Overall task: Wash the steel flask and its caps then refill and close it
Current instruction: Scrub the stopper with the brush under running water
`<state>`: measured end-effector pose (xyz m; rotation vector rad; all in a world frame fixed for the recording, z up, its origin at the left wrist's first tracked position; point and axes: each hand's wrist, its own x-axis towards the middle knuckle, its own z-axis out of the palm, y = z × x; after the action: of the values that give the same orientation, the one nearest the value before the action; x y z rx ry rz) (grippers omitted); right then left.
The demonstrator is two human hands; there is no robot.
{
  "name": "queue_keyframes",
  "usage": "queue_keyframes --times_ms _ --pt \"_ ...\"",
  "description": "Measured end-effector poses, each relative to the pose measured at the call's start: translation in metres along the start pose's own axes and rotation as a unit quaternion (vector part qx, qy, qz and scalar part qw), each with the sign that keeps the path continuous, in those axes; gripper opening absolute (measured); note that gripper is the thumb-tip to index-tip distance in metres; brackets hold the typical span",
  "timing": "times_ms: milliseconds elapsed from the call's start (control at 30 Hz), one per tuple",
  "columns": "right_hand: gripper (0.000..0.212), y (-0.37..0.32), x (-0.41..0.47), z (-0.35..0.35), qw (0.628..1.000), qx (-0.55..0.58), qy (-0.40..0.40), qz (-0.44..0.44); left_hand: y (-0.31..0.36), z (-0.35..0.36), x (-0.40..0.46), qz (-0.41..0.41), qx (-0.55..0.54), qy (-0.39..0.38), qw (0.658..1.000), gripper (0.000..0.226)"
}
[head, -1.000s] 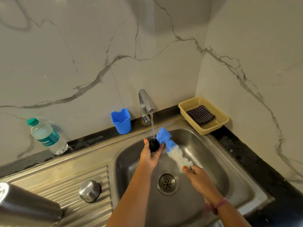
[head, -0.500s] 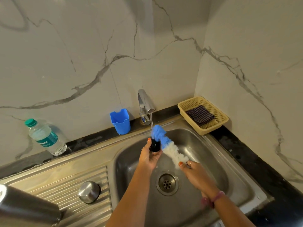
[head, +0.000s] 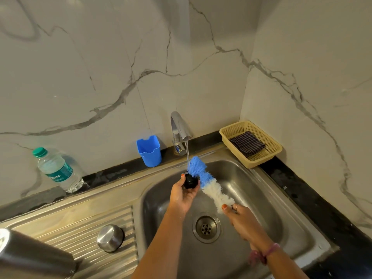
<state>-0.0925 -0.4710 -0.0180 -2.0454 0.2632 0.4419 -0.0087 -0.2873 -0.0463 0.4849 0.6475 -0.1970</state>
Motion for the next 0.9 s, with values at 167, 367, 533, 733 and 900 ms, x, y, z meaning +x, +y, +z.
queue_keyframes --times_ms 167,367,533,733,900 --pt "0.028 -0.009 0.0 0.006 1.0 -0.006 0.002 -0.025 -0.012 -0.005 0.006 0.0 0.026 0.01 1.0 0.033" --pt "0.035 -0.007 0.004 -0.009 0.999 -0.027 0.028 -0.017 -0.008 -0.002 0.002 0.006 -0.001 0.0 1.0 0.032" --pt "0.029 -0.005 -0.005 -0.004 0.998 -0.038 0.019 -0.035 -0.005 0.001 0.004 0.001 -0.012 0.009 1.0 0.03" --pt "0.035 -0.007 -0.001 -0.006 0.999 -0.025 0.021 -0.005 -0.011 -0.005 0.002 0.008 0.01 0.027 1.0 0.035" --pt "0.025 -0.02 -0.005 -0.011 0.995 -0.09 0.007 -0.044 -0.012 -0.006 0.004 0.031 0.027 0.045 0.998 0.038"
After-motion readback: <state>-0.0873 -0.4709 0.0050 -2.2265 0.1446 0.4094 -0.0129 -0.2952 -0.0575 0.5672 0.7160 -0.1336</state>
